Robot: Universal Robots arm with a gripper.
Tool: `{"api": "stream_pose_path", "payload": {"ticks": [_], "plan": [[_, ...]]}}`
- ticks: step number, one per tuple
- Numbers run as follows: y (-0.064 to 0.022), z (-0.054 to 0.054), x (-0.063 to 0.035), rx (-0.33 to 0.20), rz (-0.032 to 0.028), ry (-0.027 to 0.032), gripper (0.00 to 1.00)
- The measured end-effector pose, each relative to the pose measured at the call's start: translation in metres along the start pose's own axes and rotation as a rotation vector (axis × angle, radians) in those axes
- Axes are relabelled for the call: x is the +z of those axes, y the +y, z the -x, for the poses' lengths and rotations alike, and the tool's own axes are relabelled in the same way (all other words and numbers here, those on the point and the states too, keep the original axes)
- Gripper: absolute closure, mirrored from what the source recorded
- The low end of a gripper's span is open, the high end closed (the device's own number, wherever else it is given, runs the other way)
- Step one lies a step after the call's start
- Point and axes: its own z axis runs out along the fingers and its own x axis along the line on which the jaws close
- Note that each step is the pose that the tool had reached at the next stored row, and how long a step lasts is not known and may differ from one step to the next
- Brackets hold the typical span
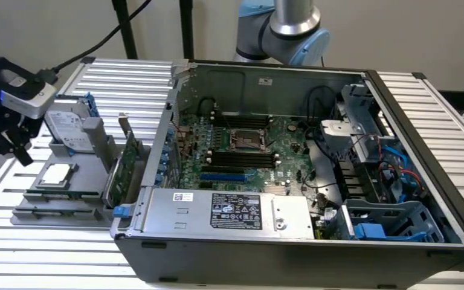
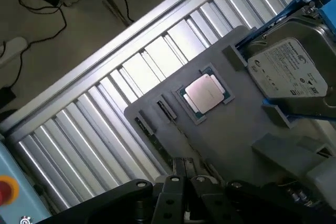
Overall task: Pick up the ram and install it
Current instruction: 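Pick up the ram and move it above insertion slot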
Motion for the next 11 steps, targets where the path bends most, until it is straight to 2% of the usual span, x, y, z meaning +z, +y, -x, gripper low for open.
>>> {"api": "stream_pose_path", "payload": {"ticks": [11], "plan": [[-0.0004, 0.0001, 0.0102, -0.2, -0.0026, 0.0069, 1.0]]}}
